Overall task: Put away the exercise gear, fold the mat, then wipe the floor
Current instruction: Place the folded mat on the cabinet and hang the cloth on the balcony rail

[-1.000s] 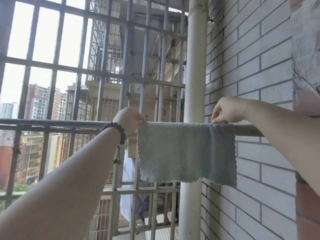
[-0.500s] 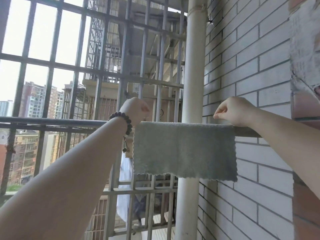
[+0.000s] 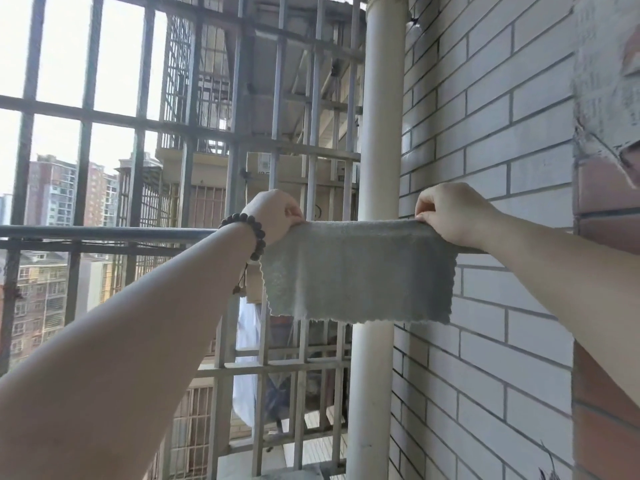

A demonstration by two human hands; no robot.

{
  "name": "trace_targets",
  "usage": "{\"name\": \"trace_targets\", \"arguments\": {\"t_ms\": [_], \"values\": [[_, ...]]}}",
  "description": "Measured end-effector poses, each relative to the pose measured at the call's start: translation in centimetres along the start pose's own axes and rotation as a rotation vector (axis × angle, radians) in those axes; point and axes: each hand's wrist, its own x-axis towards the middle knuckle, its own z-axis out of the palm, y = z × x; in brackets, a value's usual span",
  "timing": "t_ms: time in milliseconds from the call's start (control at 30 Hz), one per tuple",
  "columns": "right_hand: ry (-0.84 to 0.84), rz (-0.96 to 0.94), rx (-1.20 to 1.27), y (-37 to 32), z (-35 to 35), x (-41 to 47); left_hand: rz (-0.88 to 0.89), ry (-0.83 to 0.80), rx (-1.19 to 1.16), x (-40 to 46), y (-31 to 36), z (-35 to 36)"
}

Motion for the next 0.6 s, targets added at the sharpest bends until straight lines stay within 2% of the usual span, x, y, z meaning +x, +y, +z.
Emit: {"name": "trace_targets", "arguments": {"t_ms": [133,267,333,500,600], "values": [[-0.075,0.024,0.013,-0.2,-0.1,-0.1,0.023,-0.035,-0.054,0.0,-0.2,-0.4],[-0.141,0.002,0.053,-0.3,-0.9,-0.4,0.069,-0.152,-0.044,-0.6,-0.1,-1.3],[-0.127,-0.003,0.045,-0.4,-0.8,-0.4,0.081,-0.138,-0.017,-0.7,0.2,-1.3],[0.032,0.027,0.045,-0.4,0.0,-0.4,0.029,-0.051,0.058,-0.3,1.0,-0.2],[-0.017,0.065,0.045,0.0,-0.3,-0.5,0.007,0.002,-0.022,-0.3,0.6,-0.2]]}}
